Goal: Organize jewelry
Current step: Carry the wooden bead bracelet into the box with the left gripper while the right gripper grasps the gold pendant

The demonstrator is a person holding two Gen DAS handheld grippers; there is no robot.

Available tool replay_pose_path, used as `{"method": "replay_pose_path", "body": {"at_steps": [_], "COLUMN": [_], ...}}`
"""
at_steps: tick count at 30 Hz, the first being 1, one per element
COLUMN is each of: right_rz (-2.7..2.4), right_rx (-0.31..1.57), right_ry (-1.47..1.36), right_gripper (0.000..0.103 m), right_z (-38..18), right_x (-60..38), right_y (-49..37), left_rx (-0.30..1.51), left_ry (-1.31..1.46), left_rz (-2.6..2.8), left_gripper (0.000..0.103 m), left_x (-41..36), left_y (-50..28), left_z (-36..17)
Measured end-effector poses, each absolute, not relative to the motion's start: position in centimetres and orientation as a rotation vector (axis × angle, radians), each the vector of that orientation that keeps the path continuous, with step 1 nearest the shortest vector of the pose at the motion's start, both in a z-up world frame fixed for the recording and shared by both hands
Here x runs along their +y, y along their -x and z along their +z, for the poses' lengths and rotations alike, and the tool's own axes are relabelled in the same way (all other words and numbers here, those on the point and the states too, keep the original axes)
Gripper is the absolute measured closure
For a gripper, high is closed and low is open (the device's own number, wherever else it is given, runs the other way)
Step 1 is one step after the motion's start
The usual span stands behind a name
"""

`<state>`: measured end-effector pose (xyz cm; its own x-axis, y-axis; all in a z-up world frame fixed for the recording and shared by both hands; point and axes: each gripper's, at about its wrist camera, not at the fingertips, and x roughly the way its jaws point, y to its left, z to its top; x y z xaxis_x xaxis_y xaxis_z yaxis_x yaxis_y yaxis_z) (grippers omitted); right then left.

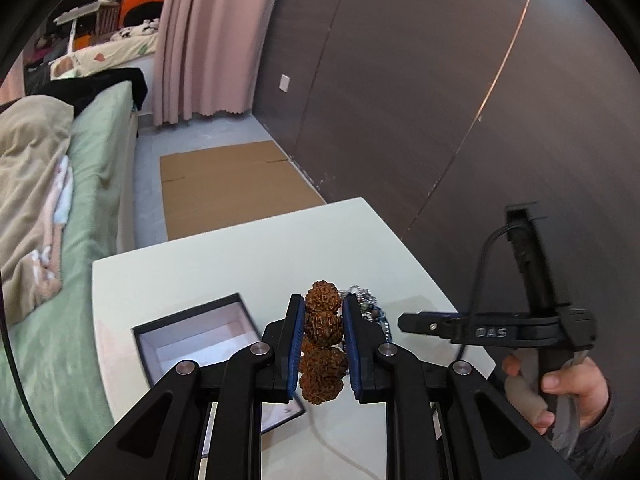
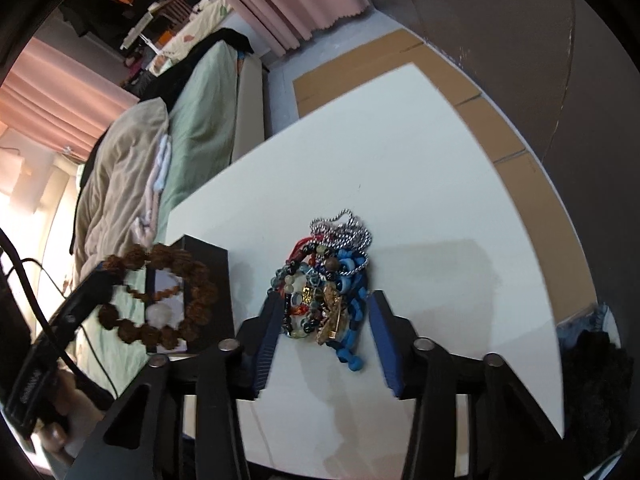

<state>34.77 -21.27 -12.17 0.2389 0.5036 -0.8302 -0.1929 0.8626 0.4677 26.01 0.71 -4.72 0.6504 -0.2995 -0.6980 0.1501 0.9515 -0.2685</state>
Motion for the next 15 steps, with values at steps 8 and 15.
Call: {"method": "replay_pose_path", "body": {"at_steps": [8,15], "right_rz": [0.446,0.418], "right_rx": [1.314,1.324], "right_ry": [-0.272,-0.279], "right_gripper": [0.071,0.089], "right_z": [-14.4,-15.0], "right_x": [-19.8,-19.3], "right_y": [-35.0,-34.8], "left_rx": [0.790,0.796], "left_ry": [0.221,0.237], "left_rz": [-0.224,-0.199], "left_gripper": [0.083,0.083], "left_x": [3.4,5.0], "left_y": [-24.7,-24.1], "left_z": [-3.6,-3.6]}}
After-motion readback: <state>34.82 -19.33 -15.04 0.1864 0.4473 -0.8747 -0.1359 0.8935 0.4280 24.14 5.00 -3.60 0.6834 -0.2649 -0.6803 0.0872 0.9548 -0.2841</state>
